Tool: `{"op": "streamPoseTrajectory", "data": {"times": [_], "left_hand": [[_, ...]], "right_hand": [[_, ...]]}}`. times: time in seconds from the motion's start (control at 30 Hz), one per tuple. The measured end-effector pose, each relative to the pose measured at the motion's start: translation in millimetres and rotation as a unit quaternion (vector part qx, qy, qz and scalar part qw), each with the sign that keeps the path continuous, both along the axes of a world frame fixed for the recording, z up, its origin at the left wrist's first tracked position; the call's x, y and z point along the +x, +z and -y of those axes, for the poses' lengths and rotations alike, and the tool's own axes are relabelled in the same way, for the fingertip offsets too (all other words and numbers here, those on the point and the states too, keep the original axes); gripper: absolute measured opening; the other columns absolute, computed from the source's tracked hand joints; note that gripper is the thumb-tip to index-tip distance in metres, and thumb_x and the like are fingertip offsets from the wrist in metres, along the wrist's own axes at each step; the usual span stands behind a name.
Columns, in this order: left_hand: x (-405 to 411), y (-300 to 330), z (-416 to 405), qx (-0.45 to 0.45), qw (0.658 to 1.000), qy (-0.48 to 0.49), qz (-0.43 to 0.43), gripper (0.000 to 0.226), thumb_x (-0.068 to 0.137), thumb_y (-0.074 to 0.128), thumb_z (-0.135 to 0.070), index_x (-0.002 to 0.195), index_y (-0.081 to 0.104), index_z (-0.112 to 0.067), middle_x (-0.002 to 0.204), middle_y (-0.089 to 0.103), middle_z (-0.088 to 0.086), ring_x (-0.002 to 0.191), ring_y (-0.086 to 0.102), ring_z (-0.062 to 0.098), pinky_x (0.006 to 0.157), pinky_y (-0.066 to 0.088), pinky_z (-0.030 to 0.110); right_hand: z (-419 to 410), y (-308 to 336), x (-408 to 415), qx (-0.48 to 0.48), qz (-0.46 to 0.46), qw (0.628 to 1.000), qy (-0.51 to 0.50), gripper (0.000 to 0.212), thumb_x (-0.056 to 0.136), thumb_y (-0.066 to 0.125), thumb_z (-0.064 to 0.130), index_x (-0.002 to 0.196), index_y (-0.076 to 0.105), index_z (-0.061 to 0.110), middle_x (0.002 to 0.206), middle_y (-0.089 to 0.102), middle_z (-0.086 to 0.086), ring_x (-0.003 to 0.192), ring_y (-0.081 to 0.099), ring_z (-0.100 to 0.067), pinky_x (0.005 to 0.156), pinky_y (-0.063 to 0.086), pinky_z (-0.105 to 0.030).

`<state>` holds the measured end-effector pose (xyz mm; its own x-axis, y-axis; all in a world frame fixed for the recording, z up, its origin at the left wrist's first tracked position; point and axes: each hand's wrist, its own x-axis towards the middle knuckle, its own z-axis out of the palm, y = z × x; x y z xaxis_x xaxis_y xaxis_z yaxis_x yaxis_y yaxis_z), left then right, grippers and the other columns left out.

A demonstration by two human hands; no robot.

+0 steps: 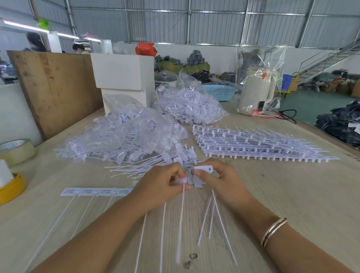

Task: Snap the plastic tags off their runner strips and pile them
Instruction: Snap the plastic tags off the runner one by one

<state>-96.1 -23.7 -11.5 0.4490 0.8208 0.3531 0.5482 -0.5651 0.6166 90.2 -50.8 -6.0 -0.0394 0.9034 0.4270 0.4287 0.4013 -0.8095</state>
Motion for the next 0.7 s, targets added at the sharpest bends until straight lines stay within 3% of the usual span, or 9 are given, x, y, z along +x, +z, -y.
{"op": "streamPoseTrajectory", "data": {"times": [0.07, 0.17, 0.23, 0.27, 0.37, 0.47, 0.57, 0.7], "left_hand": [[0.4, 0.7, 1.2, 0.041, 0.996, 0.023, -0.074, 0.022, 0.078, 0.067, -0.05, 0.086, 0.051, -0.036, 0.071, 0.057, -0.013, 0.064, 0.051, 0.002, 0.059, 0.042, 0.024], [-0.6, 3.0, 3.4, 0.062, 0.987, 0.065, -0.136, 0.035, 0.077, 0.057, -0.065, 0.097, 0.045, -0.039, 0.077, 0.054, -0.02, 0.07, 0.05, -0.005, 0.057, 0.037, 0.021], [-0.9, 5.1, 4.4, 0.07, 0.98, 0.099, -0.157, 0.041, 0.074, 0.051, -0.072, 0.095, 0.044, -0.037, 0.077, 0.053, -0.019, 0.069, 0.051, -0.002, 0.054, 0.036, 0.021], [-1.5, 6.1, 4.7, 0.075, 0.976, 0.116, -0.169, 0.044, 0.073, 0.049, -0.075, 0.093, 0.045, -0.037, 0.075, 0.052, -0.018, 0.069, 0.052, 0.001, 0.054, 0.036, 0.023], [-2.1, 9.4, 5.0, 0.094, 0.965, 0.147, -0.196, 0.048, 0.069, 0.048, -0.08, 0.086, 0.048, -0.035, 0.068, 0.05, -0.016, 0.069, 0.055, 0.008, 0.055, 0.036, 0.025], [2.0, 12.3, 8.4, 0.136, 0.958, 0.147, -0.207, 0.054, 0.066, 0.047, -0.081, 0.085, 0.05, -0.031, 0.067, 0.056, -0.012, 0.068, 0.058, 0.011, 0.055, 0.036, 0.025], [8.2, 11.3, 10.9, 0.192, 0.949, 0.136, -0.211, 0.042, 0.074, 0.052, -0.069, 0.085, 0.051, -0.028, 0.074, 0.066, -0.005, 0.07, 0.062, 0.016, 0.058, 0.034, 0.026], [9.9, 11.1, 13.7, 0.182, 0.958, 0.117, -0.189, 0.033, 0.076, 0.056, -0.056, 0.092, 0.055, -0.027, 0.075, 0.065, -0.005, 0.071, 0.062, 0.016, 0.059, 0.034, 0.025]], "right_hand": [[-4.4, -1.3, 2.4, -0.002, 0.027, 0.997, -0.066, 0.023, 0.085, 0.067, 0.024, 0.072, 0.06, 0.041, 0.086, 0.063, 0.016, 0.097, 0.059, -0.012, 0.101, 0.034, -0.052], [-12.5, -5.0, 7.9, -0.067, 0.077, 0.986, -0.132, 0.011, 0.086, 0.064, 0.034, 0.077, 0.059, 0.038, 0.1, 0.056, 0.01, 0.11, 0.052, -0.015, 0.105, 0.027, -0.041], [-15.2, -8.9, 9.2, -0.121, 0.149, 0.968, -0.16, 0.005, 0.086, 0.062, 0.04, 0.089, 0.06, 0.038, 0.108, 0.05, 0.012, 0.115, 0.045, -0.012, 0.096, 0.021, -0.033], [-15.7, -10.3, 8.6, -0.132, 0.175, 0.962, -0.164, 0.011, 0.086, 0.061, 0.04, 0.097, 0.059, 0.039, 0.112, 0.048, 0.013, 0.117, 0.042, -0.011, 0.092, 0.018, -0.032], [-13.9, -10.8, 3.4, -0.06, 0.204, 0.962, -0.172, 0.024, 0.087, 0.058, 0.028, 0.11, 0.057, 0.038, 0.117, 0.048, 0.015, 0.12, 0.039, -0.01, 0.089, 0.012, -0.027], [-7.2, -7.6, -7.0, 0.031, 0.18, 0.975, -0.129, 0.017, 0.088, 0.054, 0.041, 0.095, 0.067, 0.033, 0.106, 0.052, 0.017, 0.112, 0.041, -0.007, 0.096, 0.016, -0.032], [-1.8, -7.2, -17.8, 0.012, 0.218, 0.974, -0.069, 0.039, 0.08, 0.044, 0.06, 0.086, 0.072, 0.034, 0.102, 0.052, 0.02, 0.108, 0.035, -0.001, 0.086, 0.009, -0.026], [-1.4, -7.2, -17.8, -0.004, 0.206, 0.978, -0.029, 0.012, 0.088, 0.06, 0.041, 0.076, 0.063, 0.042, 0.095, 0.054, 0.025, 0.107, 0.036, 0.002, 0.085, 0.009, -0.025]]}}
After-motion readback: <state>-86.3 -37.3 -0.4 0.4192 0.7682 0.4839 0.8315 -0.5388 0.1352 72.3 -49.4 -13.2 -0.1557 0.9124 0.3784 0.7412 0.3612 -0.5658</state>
